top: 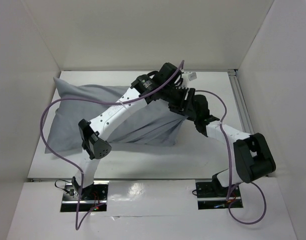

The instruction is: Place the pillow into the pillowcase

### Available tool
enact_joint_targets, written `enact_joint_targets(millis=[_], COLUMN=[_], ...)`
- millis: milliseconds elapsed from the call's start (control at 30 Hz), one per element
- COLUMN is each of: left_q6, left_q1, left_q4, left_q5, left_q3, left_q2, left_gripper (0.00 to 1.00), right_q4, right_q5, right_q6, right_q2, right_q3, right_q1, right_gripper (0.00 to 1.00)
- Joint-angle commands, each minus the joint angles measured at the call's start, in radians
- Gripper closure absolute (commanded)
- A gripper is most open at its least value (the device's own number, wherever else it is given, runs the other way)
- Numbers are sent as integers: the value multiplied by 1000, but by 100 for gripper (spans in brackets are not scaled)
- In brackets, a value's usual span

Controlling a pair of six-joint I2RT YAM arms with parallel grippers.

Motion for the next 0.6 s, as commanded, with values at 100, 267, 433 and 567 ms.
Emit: enact_joint_targets(millis=[100,267,433,567], left_q6=[129,138,23,-8], left_q1=[21,56,173,274], left_q4=[-120,-188,-212,-131], left_q5=[-225,-538,-736,-764], left_q3=[-22,-331,-669,-975], left_q2=[-145,-394,-576,-685], left_gripper=[15,14,9,7], right_q4=[-456,-736,-856,-794], right_q5=[152,162,151,12], right_q6=[-218,-427,-542,-578], right_q2=[-185,-314,-404,-390], right_q3=[76,35,-14,-69], right_q1=[-103,-238,-261,-203], right_gripper=[25,16,16,16])
